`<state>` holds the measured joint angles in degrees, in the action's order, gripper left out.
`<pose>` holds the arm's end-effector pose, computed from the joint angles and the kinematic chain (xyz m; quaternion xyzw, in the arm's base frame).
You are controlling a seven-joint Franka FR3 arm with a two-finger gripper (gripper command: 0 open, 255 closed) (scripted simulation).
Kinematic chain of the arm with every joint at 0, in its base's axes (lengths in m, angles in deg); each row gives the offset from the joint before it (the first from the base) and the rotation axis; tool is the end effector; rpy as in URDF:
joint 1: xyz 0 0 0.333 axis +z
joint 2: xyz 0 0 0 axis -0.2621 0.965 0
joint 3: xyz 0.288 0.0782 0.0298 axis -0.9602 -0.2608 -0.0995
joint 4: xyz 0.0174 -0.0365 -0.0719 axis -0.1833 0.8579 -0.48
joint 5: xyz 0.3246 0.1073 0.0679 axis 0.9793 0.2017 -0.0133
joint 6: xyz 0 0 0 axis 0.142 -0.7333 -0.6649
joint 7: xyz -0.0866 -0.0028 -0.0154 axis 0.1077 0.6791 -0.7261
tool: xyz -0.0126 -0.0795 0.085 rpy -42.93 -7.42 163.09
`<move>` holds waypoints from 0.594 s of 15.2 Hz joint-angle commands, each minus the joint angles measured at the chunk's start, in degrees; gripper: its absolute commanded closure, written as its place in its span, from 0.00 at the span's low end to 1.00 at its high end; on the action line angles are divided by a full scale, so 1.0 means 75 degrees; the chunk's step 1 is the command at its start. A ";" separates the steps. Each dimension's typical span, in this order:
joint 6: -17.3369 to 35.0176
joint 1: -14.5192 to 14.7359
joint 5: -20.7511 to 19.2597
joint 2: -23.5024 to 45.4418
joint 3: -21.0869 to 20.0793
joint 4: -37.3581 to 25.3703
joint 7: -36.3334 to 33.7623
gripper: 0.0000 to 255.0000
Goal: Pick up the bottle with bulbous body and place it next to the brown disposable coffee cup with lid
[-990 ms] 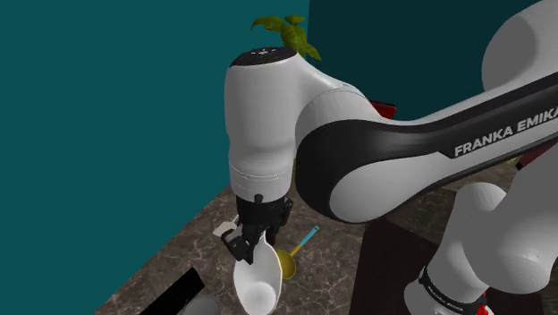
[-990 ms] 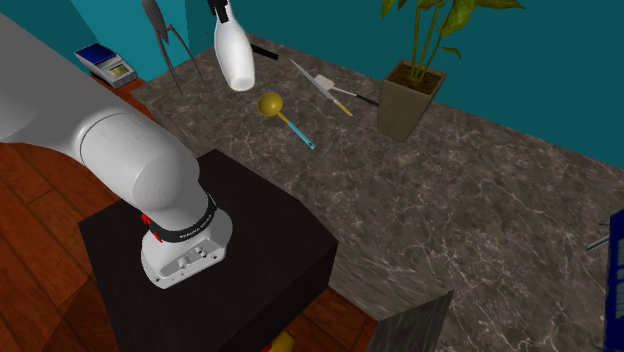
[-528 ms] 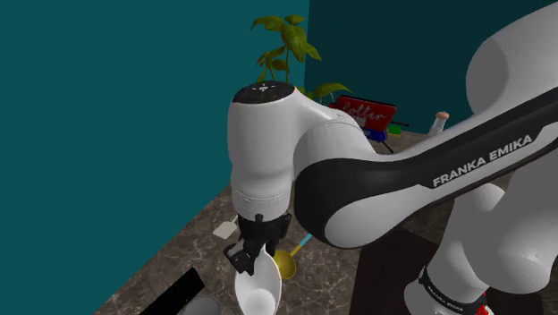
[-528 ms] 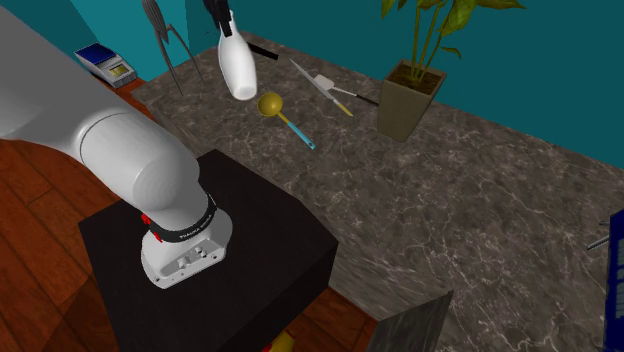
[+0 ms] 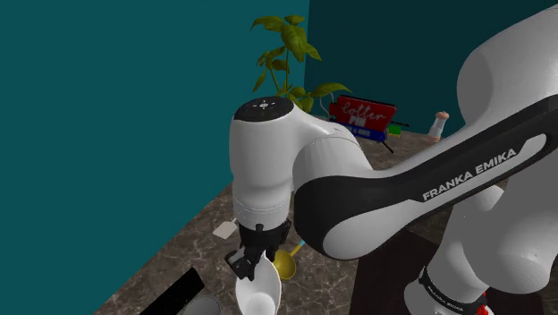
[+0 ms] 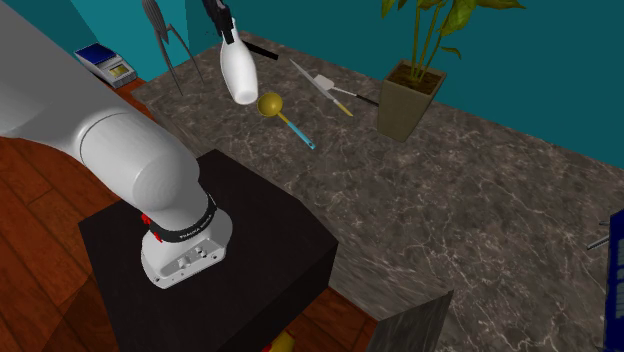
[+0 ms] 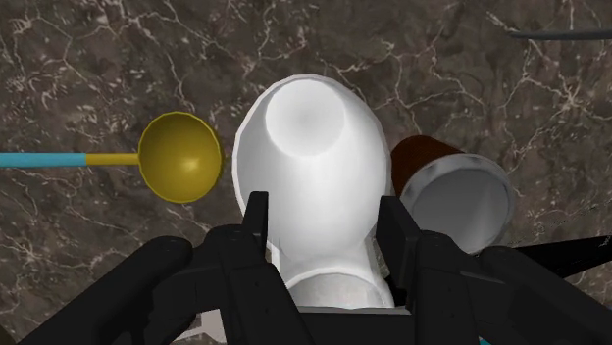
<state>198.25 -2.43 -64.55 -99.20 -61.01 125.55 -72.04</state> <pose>0.3048 0.3207 0.4302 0.9983 -0.0457 0.0353 0.0004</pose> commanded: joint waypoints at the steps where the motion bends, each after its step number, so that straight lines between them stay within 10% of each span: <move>1: 0.0003 0.0000 -0.0001 0.0000 0.0000 -0.0002 -0.0001 1.00; 2: 0.0003 0.0000 -0.0001 0.0000 0.0000 -0.0002 -0.0001 1.00; 3: 0.0004 0.0000 -0.0001 0.0001 -0.0001 -0.0002 -0.0001 0.00; 9: -0.0268 0.0015 0.0048 -0.0125 0.0044 -0.0159 0.0042 0.00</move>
<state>197.24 -2.39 -64.36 -99.69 -60.80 124.92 -71.81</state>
